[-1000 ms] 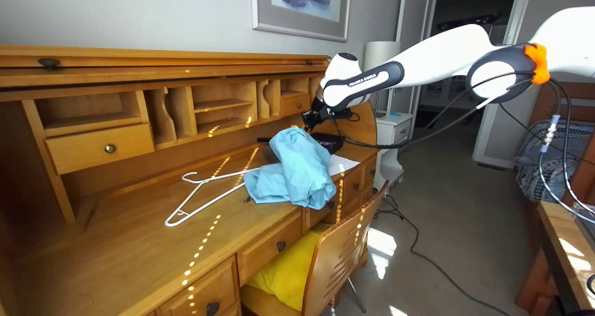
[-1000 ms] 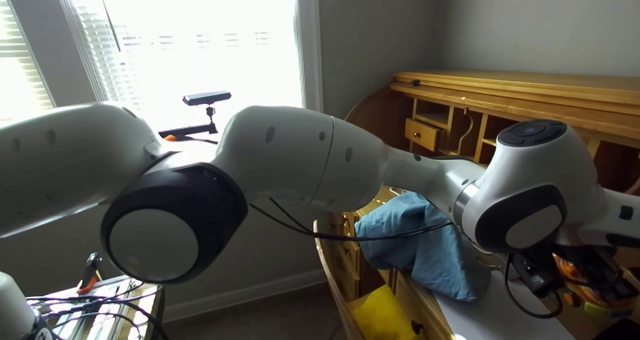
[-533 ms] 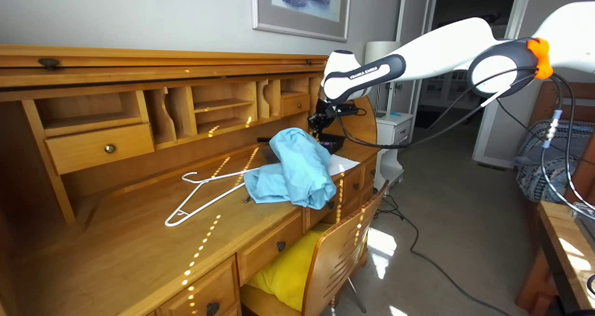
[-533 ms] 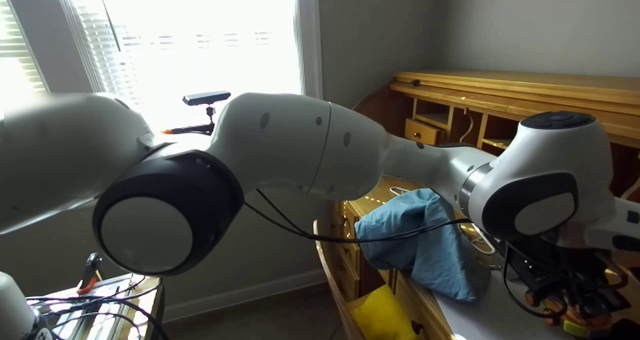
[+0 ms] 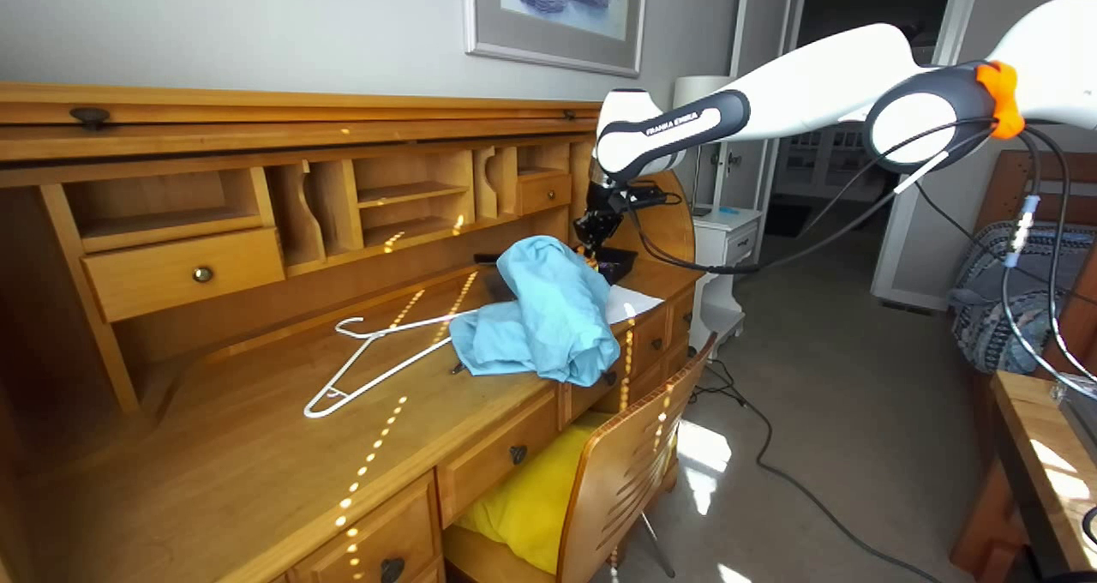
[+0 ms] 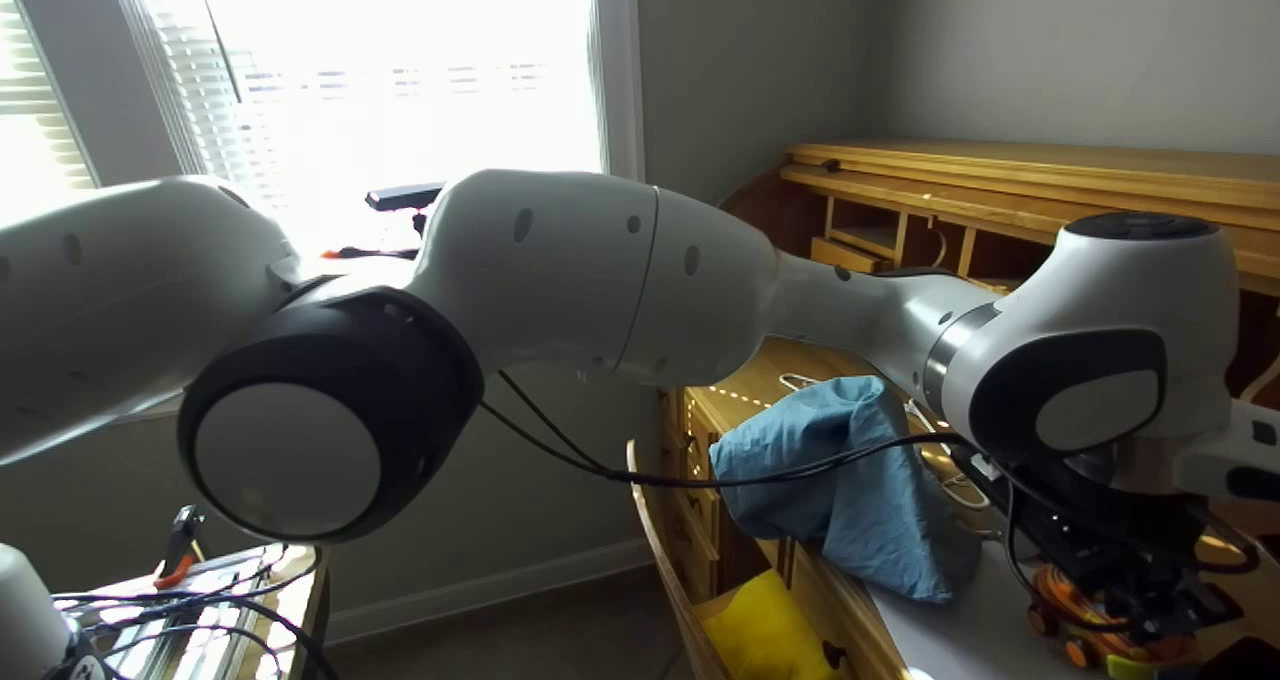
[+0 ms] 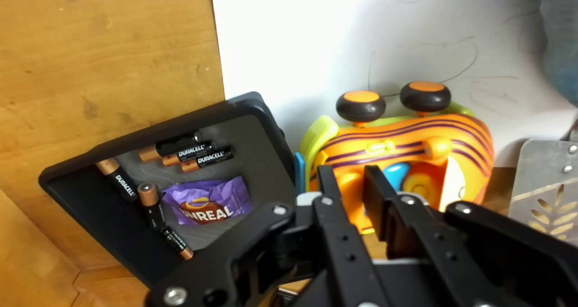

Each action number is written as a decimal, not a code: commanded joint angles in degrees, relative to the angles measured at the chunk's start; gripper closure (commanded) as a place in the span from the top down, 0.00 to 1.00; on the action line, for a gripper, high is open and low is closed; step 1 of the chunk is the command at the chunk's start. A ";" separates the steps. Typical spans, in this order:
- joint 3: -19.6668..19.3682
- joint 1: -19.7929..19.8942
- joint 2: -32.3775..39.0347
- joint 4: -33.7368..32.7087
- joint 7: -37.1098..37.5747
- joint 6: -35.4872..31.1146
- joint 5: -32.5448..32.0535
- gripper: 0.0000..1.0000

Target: Remove the toy from the black tray

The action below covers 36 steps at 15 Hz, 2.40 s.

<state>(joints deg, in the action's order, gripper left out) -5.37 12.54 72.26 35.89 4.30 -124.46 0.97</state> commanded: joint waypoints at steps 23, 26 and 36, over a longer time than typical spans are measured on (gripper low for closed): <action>1.84 1.61 -13.04 12.16 -9.00 5.35 0.30 1.00; 1.19 1.39 -10.25 7.98 -7.32 6.02 0.03 1.00; 1.91 1.52 -14.52 24.78 -8.96 -12.73 0.55 1.00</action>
<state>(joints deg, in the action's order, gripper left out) -4.24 13.88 61.29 49.38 -3.10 -127.63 0.99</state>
